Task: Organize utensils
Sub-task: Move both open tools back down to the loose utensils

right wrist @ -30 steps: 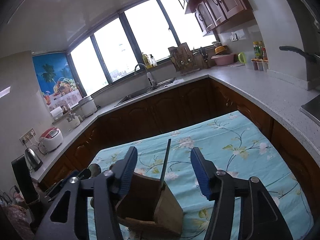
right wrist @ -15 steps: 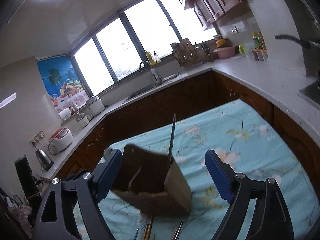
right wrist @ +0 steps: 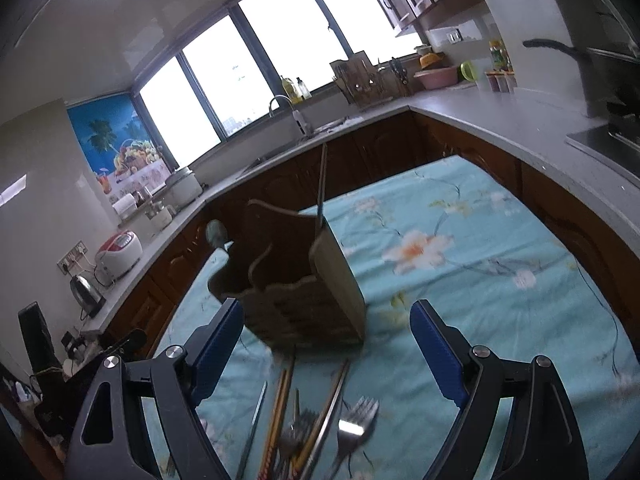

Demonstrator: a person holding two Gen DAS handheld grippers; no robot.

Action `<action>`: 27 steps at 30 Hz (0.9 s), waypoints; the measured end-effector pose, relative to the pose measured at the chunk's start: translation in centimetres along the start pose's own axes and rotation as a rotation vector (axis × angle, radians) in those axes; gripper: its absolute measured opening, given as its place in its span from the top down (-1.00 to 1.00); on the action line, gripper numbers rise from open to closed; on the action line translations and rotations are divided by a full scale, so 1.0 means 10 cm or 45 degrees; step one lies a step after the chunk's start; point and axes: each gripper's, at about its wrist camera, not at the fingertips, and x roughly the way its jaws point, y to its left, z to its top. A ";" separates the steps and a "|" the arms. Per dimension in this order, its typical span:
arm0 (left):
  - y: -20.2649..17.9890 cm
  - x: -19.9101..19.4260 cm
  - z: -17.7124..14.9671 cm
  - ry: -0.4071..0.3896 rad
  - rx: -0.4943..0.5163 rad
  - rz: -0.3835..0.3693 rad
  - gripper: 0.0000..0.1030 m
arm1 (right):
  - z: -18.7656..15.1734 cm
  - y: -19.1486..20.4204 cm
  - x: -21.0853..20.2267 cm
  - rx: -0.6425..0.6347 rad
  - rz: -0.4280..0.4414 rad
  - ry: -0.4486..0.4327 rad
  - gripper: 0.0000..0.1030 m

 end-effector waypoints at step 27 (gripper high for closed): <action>-0.02 0.05 -0.32 0.196 0.049 0.036 -0.62 | -0.60 -0.07 -0.07 -0.006 -0.048 0.153 -0.68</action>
